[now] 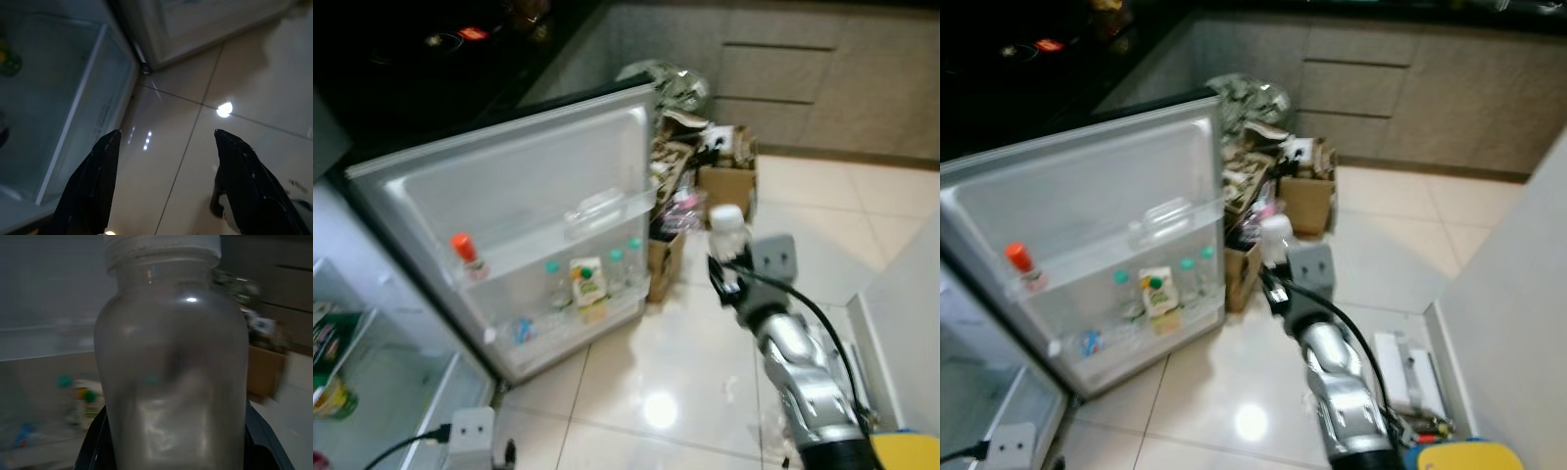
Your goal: Restocking fridge
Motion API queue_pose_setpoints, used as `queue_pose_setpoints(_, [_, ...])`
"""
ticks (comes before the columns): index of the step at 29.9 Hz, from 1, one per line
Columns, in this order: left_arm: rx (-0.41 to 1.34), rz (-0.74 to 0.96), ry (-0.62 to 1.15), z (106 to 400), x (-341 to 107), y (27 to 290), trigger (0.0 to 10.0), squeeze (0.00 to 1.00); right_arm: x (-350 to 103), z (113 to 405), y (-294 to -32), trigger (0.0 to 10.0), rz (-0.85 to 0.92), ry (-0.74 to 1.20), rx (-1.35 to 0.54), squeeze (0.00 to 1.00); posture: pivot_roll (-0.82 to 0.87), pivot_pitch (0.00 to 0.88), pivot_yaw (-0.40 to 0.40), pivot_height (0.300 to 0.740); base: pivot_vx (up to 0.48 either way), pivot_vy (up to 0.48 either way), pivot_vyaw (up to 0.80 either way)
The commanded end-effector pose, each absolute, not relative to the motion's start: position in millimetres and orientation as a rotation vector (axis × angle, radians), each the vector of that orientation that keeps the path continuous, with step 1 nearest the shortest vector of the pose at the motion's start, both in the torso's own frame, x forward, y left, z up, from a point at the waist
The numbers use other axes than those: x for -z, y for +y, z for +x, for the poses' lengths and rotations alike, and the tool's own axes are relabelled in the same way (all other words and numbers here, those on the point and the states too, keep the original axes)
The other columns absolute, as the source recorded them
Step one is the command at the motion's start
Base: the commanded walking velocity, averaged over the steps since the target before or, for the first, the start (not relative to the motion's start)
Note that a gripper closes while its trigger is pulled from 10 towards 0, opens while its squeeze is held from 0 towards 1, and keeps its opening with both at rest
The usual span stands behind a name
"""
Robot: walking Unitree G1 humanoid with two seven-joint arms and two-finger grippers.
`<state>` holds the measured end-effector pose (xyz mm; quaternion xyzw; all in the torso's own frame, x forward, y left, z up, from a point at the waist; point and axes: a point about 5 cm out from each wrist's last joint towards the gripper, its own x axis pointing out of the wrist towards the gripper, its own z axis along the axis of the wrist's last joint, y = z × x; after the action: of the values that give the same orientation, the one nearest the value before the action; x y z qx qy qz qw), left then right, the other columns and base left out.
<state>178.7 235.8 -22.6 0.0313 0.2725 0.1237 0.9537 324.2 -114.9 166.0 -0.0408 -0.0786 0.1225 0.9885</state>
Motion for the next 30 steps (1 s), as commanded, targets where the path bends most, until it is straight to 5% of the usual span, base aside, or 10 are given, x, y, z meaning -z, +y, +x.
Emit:
queue_pose_setpoints(1, [-0.263,0.073,0.611,165.2,31.3,238.8,10.0,0.0,-161.5,323.5,-120.1,10.0,-0.087,-0.145,-0.227,0.0,-0.06,0.177,-0.009,0.71,0.0,0.0,0.8])
queue_pose_setpoints(30, [-0.263,0.083,0.638,164.4,34.4,238.3,10.0,0.0,-157.8,324.9,-124.1,10.0,-0.09,-0.138,-0.193,0.0,-0.06,0.178,-0.004,0.71,0.0,0.0,0.79])
